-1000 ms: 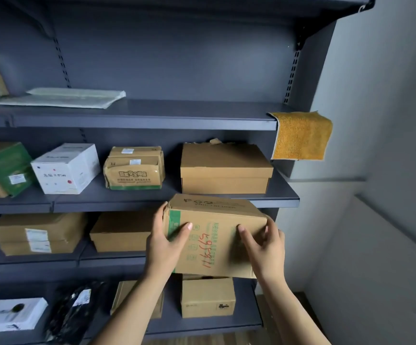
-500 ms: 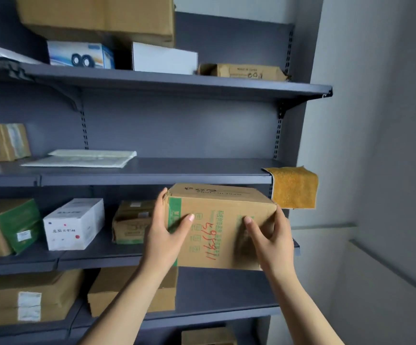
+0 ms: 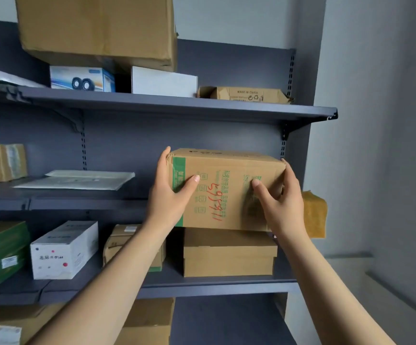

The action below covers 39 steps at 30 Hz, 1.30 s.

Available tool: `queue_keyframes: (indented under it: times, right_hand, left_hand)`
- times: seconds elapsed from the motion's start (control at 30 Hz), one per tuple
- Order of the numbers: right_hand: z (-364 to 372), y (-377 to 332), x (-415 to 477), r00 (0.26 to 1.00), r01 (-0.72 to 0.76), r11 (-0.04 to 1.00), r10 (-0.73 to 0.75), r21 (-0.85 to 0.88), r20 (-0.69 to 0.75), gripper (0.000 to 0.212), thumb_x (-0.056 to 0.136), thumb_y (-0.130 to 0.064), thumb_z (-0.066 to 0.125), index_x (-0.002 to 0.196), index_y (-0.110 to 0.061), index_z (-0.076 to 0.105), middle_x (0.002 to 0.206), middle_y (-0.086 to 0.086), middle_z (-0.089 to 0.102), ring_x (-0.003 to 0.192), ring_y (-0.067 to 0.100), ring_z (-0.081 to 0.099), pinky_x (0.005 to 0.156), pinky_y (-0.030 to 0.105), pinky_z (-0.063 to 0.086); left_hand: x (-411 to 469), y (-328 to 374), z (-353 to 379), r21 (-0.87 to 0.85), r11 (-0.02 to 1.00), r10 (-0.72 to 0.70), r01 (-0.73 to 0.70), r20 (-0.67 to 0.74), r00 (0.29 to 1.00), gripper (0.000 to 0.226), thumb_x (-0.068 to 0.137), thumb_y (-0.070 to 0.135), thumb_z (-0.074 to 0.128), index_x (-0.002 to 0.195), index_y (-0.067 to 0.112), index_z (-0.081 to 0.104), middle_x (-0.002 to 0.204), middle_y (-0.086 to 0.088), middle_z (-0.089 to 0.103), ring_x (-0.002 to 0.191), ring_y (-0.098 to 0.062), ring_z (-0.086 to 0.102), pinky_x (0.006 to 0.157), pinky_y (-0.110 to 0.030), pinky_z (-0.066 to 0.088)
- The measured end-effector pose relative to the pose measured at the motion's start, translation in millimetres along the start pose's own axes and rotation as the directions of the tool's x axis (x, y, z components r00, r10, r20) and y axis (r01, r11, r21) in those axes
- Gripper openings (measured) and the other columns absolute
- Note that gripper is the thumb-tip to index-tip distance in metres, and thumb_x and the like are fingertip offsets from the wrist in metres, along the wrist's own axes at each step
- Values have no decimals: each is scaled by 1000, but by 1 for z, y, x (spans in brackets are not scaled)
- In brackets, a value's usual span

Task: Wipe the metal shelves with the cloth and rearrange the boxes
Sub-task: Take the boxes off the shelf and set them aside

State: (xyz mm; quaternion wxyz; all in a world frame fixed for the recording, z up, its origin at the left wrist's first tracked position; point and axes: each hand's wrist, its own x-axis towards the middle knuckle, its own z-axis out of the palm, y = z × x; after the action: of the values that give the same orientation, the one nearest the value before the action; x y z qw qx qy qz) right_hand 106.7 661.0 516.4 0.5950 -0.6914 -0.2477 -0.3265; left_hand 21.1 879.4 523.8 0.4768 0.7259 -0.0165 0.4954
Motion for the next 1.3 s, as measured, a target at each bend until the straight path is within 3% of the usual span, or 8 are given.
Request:
queue_keyframes:
  times: [0.17,0.3,0.4,0.53,0.83,1.1,1.3]
  right_hand:
    - [13,20,56,999,7,999,-5,-52,44,87,91,-35,74,159,-31,21,157,-3,38,145,15,34,118,40,34]
    - [29,49,88,995,-6,996,15,-84,103,85,92,-30,74,158,-34,21,155,1,42,141,22,41,112,43,39]
    - [40,76,104,992,-5,993,20,-114,127,77,93,-30,72,155,-34,27,148,5,48,134,27,49,108,43,43]
    - [50,98,121,988,13,991,8,-133,154,69,93,-30,71,150,-35,33,141,5,51,126,25,53,99,40,45]
    - [63,136,153,980,27,969,23,-246,199,63,95,-47,64,146,-46,27,138,3,49,116,30,57,91,46,50]
    - [83,156,169,980,-5,972,51,-234,193,63,98,-42,61,150,-44,26,144,5,48,120,37,56,89,42,44]
    - [91,164,175,981,-11,970,58,-244,188,62,98,-43,60,149,-45,25,142,6,48,117,39,57,91,46,46]
  left_hand:
    - [47,-11,33,17,999,-42,41,22,999,80,91,28,73,155,37,25,127,22,58,107,15,54,77,-4,42]
    - [73,-30,60,31,997,-76,75,28,997,78,91,26,74,151,40,27,125,21,59,109,9,55,90,-24,47]
    - [83,-49,79,45,995,-95,94,25,995,77,91,26,74,151,41,27,125,21,58,110,7,56,94,-31,50]
    - [90,-71,95,50,993,-108,108,1,994,77,91,27,73,150,44,26,131,17,56,115,0,57,93,-27,48]
    - [123,-103,121,122,985,-126,124,9,992,66,93,23,71,143,41,30,118,26,59,105,5,59,79,-21,47]
    - [145,-133,139,136,982,-131,130,-2,991,68,94,19,69,144,41,28,120,27,56,110,6,56,90,-30,49]
    - [156,-145,143,140,982,-133,130,16,991,66,96,20,67,144,41,27,122,24,57,110,4,56,88,-30,49]
